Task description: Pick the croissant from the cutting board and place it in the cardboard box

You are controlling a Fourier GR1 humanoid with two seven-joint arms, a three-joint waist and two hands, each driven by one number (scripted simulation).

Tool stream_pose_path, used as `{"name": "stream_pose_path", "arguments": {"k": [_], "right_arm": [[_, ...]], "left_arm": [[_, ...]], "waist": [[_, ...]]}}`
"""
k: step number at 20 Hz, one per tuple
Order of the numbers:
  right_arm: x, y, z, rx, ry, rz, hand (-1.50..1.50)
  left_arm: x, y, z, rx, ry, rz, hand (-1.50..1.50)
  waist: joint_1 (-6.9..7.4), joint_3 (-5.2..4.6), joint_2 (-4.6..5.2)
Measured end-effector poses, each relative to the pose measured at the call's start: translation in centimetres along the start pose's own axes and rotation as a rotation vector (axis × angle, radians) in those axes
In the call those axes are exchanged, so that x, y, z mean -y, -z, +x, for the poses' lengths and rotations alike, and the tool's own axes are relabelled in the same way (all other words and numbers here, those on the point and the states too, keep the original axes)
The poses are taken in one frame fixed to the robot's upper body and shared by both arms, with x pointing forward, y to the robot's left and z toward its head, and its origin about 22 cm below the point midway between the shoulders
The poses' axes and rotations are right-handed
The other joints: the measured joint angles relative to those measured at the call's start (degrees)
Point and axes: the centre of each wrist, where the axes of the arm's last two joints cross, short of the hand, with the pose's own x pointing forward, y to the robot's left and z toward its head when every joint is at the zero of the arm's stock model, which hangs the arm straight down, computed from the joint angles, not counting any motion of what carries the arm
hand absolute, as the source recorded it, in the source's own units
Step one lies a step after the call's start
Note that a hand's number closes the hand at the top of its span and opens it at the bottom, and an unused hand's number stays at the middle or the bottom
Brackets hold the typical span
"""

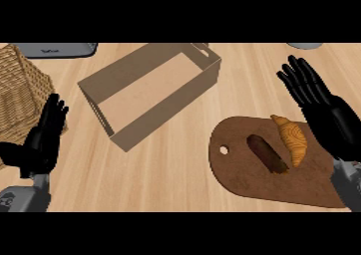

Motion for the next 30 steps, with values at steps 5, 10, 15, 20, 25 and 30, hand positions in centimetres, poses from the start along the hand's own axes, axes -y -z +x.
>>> {"name": "stream_pose_path", "arguments": {"k": [5,10,15,20,25,30], "right_arm": [[3.8,-1.8,-1.0,-0.13,-0.023,0.075,-1.5],[7.4,-1.9,1.8,-0.215,-0.442,0.311,-1.5],[11.3,-7.2,-2.6,-0.234,-0.362,0.333,-1.5],[15.2,-8.3,-3.4,-0.199,-0.42,0.347,-1.5],[17.4,-6.5,-1.7,-0.225,-0.681,0.466,-1.5],[17.2,-3.7,-1.3,-0.282,-0.846,0.657,-1.5]], "left_arm": [[-2.6,0.6,0.9,-0.015,0.206,0.033,0.0],[-4.6,0.4,0.7,-0.055,0.35,0.044,0.0],[-5.1,0.5,1.0,-0.084,0.423,0.048,0.0],[-5.0,0.5,1.1,-0.113,0.454,0.05,0.0],[-4.3,1.1,1.2,-0.124,0.466,0.04,0.0],[-4.1,1.5,1.6,-0.126,0.475,0.043,0.0]], "waist": [[1.25,-0.5,1.45],[1.97,-0.75,1.68],[2.14,-0.4,2.23],[3.21,-0.48,2.4],[3.82,-0.62,2.51],[3.82,-0.75,2.3]]}}
